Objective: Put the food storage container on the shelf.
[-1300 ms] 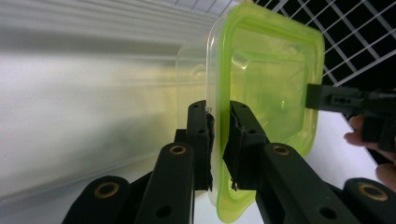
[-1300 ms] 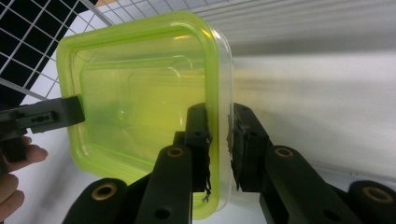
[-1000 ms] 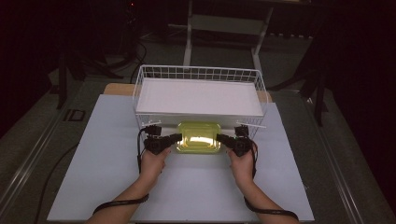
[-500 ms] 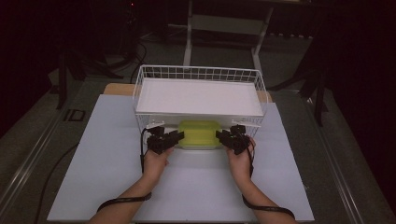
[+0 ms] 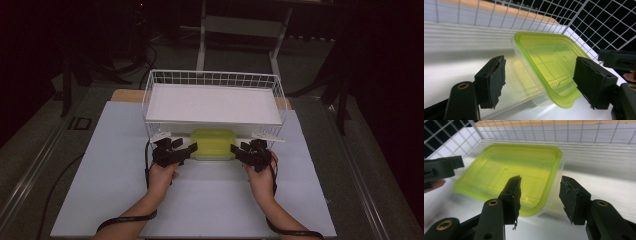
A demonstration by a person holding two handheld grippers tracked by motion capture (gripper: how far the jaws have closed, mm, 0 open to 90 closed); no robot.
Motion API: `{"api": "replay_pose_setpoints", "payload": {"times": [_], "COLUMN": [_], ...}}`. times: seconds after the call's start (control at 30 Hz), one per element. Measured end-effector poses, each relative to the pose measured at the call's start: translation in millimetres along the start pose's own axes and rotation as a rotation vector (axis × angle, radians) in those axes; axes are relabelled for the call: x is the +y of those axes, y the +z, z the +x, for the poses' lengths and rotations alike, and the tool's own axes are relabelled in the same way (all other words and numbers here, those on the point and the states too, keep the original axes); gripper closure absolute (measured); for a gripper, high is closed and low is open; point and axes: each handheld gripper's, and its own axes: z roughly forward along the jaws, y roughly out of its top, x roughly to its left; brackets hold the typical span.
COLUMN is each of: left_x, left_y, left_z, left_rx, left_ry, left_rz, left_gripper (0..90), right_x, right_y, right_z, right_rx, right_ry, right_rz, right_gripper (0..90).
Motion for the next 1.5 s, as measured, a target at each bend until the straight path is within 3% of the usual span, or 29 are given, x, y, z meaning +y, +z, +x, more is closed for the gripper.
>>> {"api": "replay_pose_setpoints", "payload": {"times": [0.1,0.33,0.43,0.57,0.67,0.8,0.87,1.0,1.17,1.33,1.5], "left_x": [-1.8,-5.4,-7.2,-10.0,-15.0,-22.5,-26.7,-32.8,-38.0,-41.9,-44.9], "left_y": [-6.6,-20.4,-26.7,-34.2,-40.5,-49.2,-54.4,-61.1,-65.3,-66.7,-64.2], "left_z": [-3.6,-12.7,-16.5,-17.7,-17.4,-18.7,-18.9,-16.4,-14.5,-15.3,-15.1], "left_rx": [0.001,-0.035,-0.035,-0.049,-0.067,-0.088,-0.079,-0.09,-0.087,-0.067,-0.038], "left_ry": [0.043,0.086,0.122,0.13,0.107,0.119,0.136,0.132,0.159,0.206,0.184], "left_rz": [-0.003,0.006,0.014,0.006,0.008,0.017,0.003,0.004,-0.009,-0.015,-0.022], "left_gripper": [24.6,19.8,19.6,18.1,14.9,14.6,14.6,11.2,3.7,2.8,1.7], "right_x": [-2.3,-10.3,-12.5,-15.1,-17.6,-20.8,-21.8,-23.9,-27.9,-29.2,-26.7], "right_y": [-5.8,-14.5,-13.9,-11.7,-8.9,-5.1,-3.1,3.4,18.5,33.3,47.0], "right_z": [4.6,19.0,25.5,33.3,38.3,43.8,46.5,50.8,55.2,57.1,58.7], "right_rx": [0.015,0.054,0.064,0.081,0.088,0.07,0.051,0.045,0.051,0.044,0.023], "right_ry": [-0.006,-0.022,-0.038,-0.049,-0.062,-0.065,-0.074,-0.097,-0.108,-0.099,-0.108], "right_rz": [0.007,0.021,0.033,0.038,0.041,0.056,0.067,0.096,0.134,0.139,0.133], "right_gripper": [51.3,51.8,52.1,52.9,54.7,61.6,70.9,89.7,89.9,89.9,90.0]}}
